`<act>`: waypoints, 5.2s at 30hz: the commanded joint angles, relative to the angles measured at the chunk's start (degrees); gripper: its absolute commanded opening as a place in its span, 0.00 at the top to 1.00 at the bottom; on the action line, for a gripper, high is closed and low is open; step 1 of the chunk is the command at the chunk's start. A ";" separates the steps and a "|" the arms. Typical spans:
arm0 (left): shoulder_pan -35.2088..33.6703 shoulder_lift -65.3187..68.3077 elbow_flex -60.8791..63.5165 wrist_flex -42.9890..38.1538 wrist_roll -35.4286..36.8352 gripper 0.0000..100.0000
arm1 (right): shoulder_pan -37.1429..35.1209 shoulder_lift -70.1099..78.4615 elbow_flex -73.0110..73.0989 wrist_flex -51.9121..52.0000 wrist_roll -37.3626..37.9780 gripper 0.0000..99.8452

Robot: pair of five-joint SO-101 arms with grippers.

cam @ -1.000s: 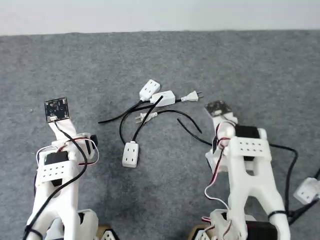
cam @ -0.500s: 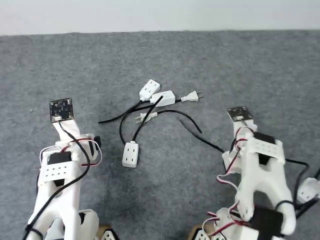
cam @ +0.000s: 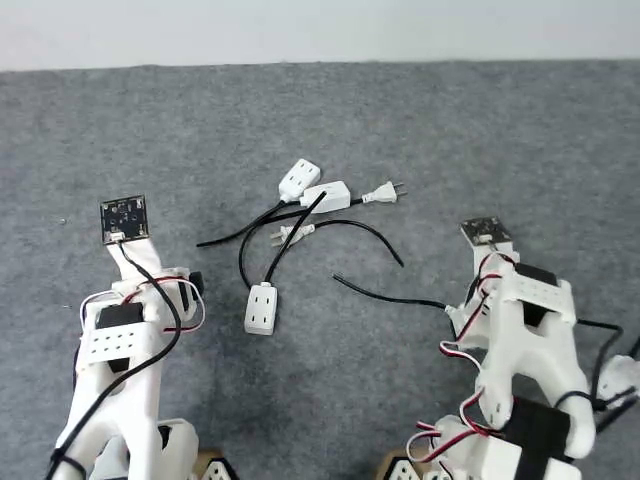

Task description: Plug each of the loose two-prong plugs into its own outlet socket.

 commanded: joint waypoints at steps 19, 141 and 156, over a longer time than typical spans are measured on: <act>0.18 -1.49 -0.48 -1.49 -0.62 0.78 | -3.91 9.19 -14.68 0.57 -3.78 0.99; 0.35 -1.58 -0.31 -1.49 -3.43 0.78 | 17.27 -1.01 -8.70 -11.47 12.04 0.87; 0.26 -1.58 -0.31 -1.49 -3.43 0.78 | 17.98 8.13 -8.79 -15.69 5.19 0.87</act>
